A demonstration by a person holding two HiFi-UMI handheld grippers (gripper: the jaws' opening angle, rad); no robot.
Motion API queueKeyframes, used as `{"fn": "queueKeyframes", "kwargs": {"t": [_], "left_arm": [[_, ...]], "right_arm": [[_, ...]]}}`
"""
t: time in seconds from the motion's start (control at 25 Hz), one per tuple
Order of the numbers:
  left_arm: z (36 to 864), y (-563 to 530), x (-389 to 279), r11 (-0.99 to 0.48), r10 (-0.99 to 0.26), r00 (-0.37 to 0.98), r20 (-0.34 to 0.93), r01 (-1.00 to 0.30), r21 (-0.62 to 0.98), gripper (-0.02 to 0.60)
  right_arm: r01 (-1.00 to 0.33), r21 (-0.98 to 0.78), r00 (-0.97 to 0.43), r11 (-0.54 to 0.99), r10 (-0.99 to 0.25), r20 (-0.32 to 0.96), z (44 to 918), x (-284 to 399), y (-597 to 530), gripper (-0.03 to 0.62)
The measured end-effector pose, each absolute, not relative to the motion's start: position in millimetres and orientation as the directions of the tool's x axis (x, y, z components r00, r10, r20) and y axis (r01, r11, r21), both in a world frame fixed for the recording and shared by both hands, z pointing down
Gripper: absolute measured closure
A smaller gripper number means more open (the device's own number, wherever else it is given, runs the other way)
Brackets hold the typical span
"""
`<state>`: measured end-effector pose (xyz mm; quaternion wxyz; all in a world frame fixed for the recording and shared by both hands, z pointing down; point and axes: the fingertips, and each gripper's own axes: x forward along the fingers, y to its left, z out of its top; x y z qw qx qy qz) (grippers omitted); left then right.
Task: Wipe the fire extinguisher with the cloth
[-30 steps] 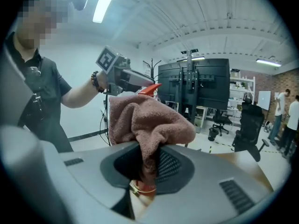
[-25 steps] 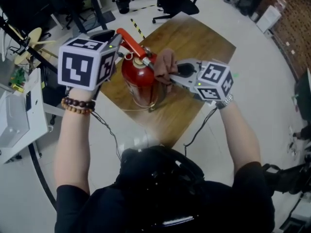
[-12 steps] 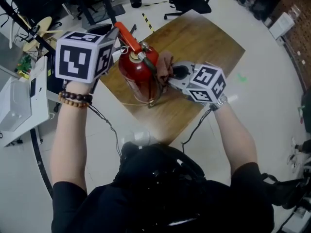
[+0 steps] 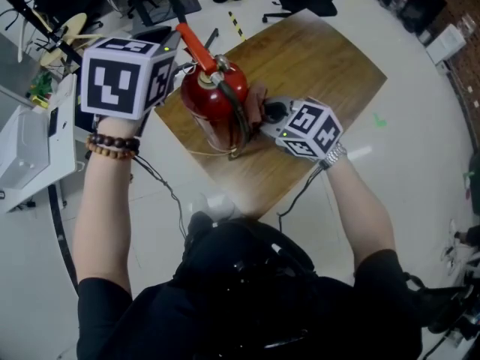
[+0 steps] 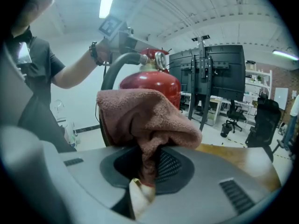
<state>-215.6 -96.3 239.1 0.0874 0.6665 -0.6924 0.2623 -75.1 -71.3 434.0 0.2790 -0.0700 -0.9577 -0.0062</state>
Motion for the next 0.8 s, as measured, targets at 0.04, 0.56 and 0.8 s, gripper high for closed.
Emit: {"fn": "queueKeyframes", "kwargs": {"t": [0.04, 0.56, 0.8], "left_arm": [[240, -96, -216, -0.023, -0.876, -0.098, 0.471, -0.969, -0.245, 0.551], [260, -94, -216, -0.02, -0.846, -0.109, 0.521, -0.972, -0.235, 0.551], [254, -91, -213, -0.012, -0.851, -0.114, 0.512, -0.972, -0.236, 0.55]], "right_arm": [[0.138, -0.025, -0.829, 0.99, 0.129, 0.544, 439, -75, -71, 0.513], [0.119, -0.06, -0.771, 0.991, 0.13, 0.623, 497, -76, -71, 0.513], [0.11, -0.094, -0.751, 0.99, 0.144, 0.644, 524, -76, -71, 0.514]]}}
